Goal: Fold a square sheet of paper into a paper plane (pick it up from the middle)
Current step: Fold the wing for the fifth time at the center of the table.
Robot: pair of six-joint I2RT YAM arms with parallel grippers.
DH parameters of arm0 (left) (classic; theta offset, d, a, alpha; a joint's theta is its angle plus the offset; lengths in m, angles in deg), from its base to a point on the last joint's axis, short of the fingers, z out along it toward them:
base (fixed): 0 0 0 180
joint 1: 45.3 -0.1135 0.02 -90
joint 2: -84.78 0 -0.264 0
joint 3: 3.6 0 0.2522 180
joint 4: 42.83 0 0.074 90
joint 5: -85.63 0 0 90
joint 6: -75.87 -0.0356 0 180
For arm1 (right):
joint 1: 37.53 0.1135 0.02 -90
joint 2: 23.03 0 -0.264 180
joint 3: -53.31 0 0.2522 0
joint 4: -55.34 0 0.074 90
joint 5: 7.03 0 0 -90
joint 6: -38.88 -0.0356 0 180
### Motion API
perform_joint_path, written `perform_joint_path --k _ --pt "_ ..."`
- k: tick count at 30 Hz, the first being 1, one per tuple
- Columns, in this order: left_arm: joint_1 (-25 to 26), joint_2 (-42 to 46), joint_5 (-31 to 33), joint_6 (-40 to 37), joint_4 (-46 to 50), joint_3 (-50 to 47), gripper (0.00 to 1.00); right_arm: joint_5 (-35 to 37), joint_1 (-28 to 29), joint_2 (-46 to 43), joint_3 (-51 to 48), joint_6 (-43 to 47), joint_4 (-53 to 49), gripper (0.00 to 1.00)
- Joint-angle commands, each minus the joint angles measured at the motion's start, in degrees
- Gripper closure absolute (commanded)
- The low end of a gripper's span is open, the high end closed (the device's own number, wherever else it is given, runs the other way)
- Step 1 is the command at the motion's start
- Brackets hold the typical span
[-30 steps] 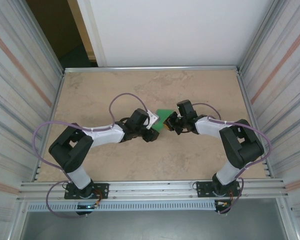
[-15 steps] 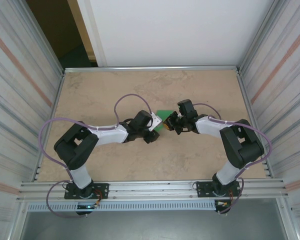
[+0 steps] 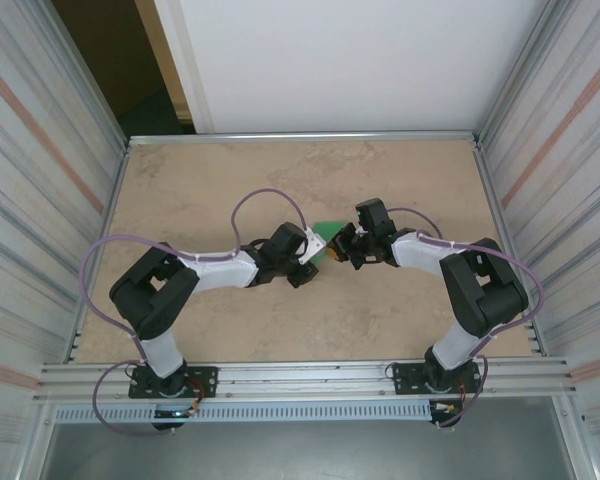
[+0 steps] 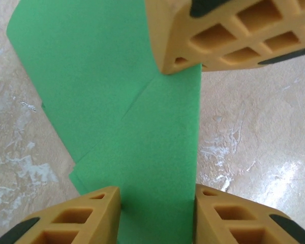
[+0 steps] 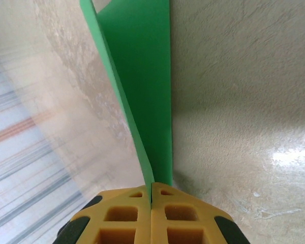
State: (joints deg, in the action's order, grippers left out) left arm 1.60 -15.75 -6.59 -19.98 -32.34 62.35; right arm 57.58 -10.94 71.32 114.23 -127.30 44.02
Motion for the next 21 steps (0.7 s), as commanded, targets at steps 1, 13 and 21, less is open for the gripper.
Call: perform_joint_path --k 1,13,21 --pt "0.39 -0.97 1.25 -1.31 -0.82 0.46 0.63 -0.87 -0.31 -0.87 1.71 -1.34 -1.10 0.94" --pt "0.31 -0.99 0.56 -0.73 -0.23 0.18 0.80 3.09 -2.43 -3.45 2.18 4.39 -7.15 0.38" --pt "0.13 -1.53 -2.17 0.55 0.79 0.64 0.83 4.45 -6.60 -6.41 1.85 8.51 -11.45 0.33"
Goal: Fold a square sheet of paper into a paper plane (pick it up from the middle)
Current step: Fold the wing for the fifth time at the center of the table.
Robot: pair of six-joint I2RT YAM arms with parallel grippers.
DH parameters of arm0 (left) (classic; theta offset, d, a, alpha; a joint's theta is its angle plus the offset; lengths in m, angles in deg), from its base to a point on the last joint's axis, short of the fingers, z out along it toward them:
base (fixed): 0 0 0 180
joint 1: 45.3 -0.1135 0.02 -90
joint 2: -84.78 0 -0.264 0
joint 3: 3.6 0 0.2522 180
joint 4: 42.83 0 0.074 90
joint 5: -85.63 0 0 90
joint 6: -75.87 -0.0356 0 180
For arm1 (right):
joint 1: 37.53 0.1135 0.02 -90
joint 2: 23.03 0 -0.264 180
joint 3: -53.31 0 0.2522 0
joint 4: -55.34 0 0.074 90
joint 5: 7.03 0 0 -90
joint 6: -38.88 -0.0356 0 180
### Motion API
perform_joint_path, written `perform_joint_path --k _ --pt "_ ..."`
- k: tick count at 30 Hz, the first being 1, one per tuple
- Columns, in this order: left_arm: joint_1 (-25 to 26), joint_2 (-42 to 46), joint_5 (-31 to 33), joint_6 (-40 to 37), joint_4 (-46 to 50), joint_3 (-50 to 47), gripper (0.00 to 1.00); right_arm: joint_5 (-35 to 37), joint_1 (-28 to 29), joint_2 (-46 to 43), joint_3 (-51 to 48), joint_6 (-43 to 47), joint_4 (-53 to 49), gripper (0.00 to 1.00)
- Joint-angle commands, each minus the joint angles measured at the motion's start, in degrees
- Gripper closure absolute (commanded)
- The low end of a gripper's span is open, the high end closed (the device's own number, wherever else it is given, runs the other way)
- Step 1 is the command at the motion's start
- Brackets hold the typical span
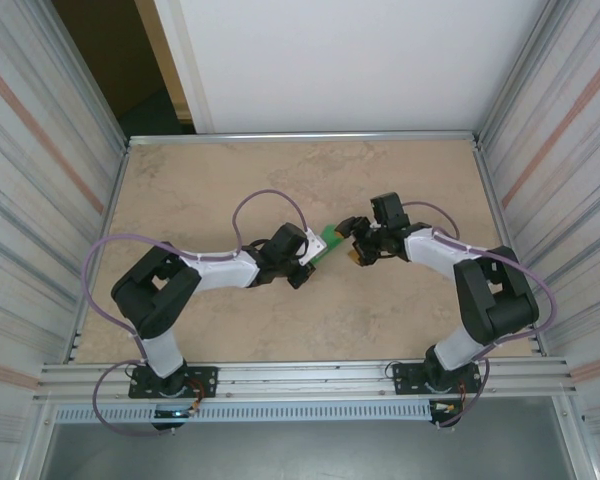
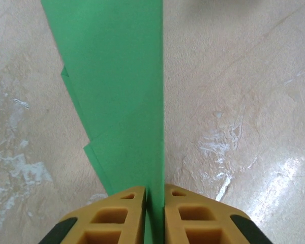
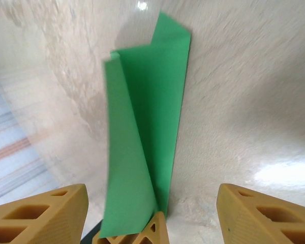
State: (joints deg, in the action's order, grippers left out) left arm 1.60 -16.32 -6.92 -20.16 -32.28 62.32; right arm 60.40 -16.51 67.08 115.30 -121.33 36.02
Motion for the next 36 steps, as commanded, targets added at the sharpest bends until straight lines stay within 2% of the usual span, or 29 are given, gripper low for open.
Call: perform_joint_path --k 1,14,23,30,36 --pt "-0.11 -0.96 -2.66 0.96 0.77 0.75 0.84 1.93 -1.52 -2.64 0.50 4.41 -3.73 0.32" --pt "-3.87 -2.56 -14.38 5.28 3.15 2.45 0.88 3.66 -4.23 -5.99 -2.74 8.99 -5.93 0.32" --pt "-4.90 -4.52 -19.10 6.89 5.59 4.43 0.88 2.41 -4.33 -6.35 -4.83 16.61 -5.11 0.31" --pt "-5.84 -6.47 -21.86 8.69 6.57 5.49 0.87 0.90 -3.26 -5.25 -4.99 22.67 -4.82 0.31" --pt "-6.17 -8.01 -23.33 9.96 8.19 6.52 0.88 -0.06 0.46 -3.19 -3.47 26.08 -4.54 0.34"
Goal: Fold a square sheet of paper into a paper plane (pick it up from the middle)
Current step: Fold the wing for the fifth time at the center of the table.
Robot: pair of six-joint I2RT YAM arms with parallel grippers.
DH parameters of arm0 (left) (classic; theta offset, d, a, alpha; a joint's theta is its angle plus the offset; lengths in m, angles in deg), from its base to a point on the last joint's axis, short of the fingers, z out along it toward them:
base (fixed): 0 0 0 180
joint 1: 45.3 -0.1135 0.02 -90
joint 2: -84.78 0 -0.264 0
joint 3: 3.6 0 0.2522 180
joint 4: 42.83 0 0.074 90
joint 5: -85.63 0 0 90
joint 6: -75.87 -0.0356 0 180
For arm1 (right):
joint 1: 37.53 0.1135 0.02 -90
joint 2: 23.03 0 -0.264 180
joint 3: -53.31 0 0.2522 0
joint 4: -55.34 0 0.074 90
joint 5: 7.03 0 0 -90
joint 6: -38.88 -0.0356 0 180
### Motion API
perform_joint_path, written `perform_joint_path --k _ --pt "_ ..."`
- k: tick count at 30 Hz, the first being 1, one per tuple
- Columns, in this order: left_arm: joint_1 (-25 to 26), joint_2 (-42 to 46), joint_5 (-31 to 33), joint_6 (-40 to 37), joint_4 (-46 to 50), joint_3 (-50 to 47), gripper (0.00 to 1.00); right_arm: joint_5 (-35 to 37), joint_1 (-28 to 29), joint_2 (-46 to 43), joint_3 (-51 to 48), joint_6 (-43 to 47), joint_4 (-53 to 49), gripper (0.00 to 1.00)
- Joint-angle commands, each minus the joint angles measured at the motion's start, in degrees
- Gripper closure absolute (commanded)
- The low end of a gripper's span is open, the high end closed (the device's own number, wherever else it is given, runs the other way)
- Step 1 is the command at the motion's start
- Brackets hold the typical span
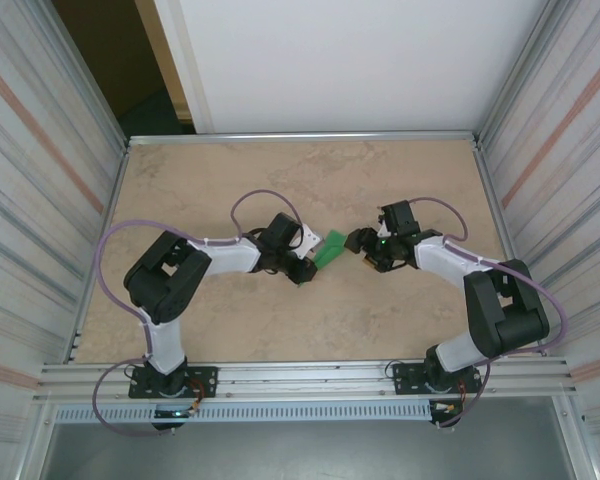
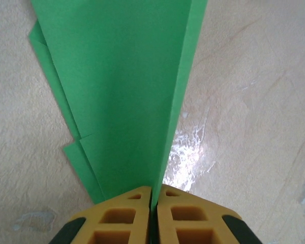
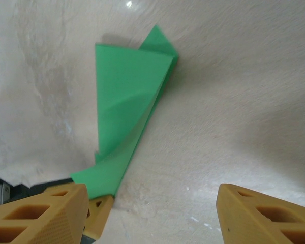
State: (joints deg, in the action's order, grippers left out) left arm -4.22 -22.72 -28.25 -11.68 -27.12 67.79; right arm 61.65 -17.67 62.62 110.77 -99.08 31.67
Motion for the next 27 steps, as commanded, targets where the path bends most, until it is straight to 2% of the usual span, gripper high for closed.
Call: perform_joint_path --k 1,6,12,17,27 --pt "-0.43 -1.66 -2.09 1.87 3.21 1.17 0.88 -1.21 2.26 1.68 1.41 4.19 -0.37 0.35" --pt "-1.09 -2.14 -4.25 4.05 3.62 1.61 0.88 -1.63 4.13 4.00 2.71 4.54 0.24 0.37" --pt "-2.51 -1.88 -7.40 7.20 -0.38 -0.69 0.88 -2.58 4.54 5.99 3.56 5.65 1.07 0.43" --pt "-4.28 -2.00 -10.51 10.66 -4.78 -3.13 0.89 -3.64 4.82 8.52 5.88 7.35 0.51 0.45" --pt "-6.19 -3.35 -15.18 15.80 -6.44 -3.47 0.90 -5.11 4.82 12.54 9.55 8.58 0.79 0.48"
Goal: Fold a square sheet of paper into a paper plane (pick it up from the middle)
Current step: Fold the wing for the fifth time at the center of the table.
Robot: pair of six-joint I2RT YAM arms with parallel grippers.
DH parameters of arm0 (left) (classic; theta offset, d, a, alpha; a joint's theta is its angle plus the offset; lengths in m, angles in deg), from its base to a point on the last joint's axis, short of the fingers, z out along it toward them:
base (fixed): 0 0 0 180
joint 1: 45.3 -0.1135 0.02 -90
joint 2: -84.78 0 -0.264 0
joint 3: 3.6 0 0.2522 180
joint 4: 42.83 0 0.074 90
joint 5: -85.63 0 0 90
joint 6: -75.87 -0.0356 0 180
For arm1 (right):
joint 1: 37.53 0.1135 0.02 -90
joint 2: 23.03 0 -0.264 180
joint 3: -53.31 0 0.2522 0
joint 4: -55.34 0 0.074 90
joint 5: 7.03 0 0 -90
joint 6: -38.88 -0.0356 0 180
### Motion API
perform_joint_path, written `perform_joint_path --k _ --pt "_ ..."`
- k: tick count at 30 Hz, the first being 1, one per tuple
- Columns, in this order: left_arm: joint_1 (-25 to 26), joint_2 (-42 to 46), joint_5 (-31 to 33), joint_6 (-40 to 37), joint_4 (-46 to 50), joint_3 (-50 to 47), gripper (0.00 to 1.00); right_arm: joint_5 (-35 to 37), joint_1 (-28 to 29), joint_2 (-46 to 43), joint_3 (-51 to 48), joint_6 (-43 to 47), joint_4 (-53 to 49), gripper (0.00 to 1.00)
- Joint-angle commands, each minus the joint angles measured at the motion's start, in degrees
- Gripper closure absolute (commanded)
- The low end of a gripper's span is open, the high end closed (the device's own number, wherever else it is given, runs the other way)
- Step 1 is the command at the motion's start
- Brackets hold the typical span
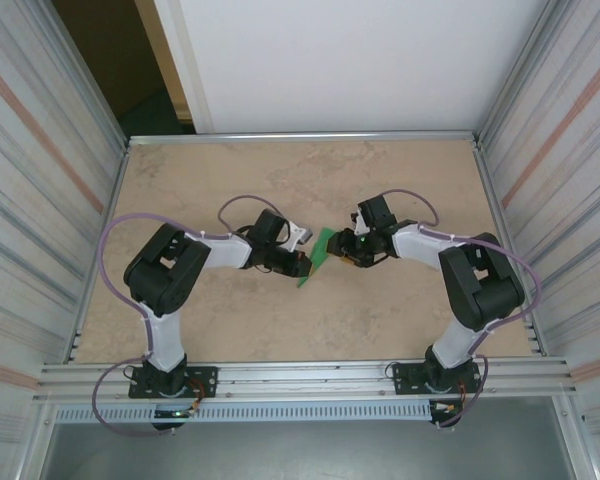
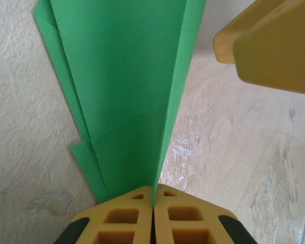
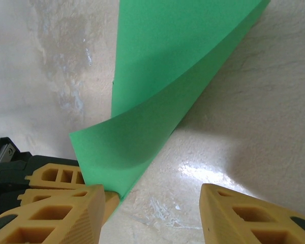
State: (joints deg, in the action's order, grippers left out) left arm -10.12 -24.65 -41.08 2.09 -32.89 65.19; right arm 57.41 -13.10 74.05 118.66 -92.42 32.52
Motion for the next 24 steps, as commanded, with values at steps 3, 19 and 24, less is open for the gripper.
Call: perform_joint_path --k 3,19,24 --pt "-0.46 -2.09 -2.94 2.57 -0.67 -0.60 0.90 -1.22 0.24 2.47 2.76 2.83 -0.69 0.49" --pt "-0.55 -2.95 -3.37 3.63 -0.58 -0.42 0.88 1.51 1.23 9.78 7.96 4.52 -5.45 0.50" --pt "-0.55 -1.64 -3.12 3.72 -0.14 -0.30 0.83 4.65 2.20 12.15 9.57 3.73 -8.14 0.47"
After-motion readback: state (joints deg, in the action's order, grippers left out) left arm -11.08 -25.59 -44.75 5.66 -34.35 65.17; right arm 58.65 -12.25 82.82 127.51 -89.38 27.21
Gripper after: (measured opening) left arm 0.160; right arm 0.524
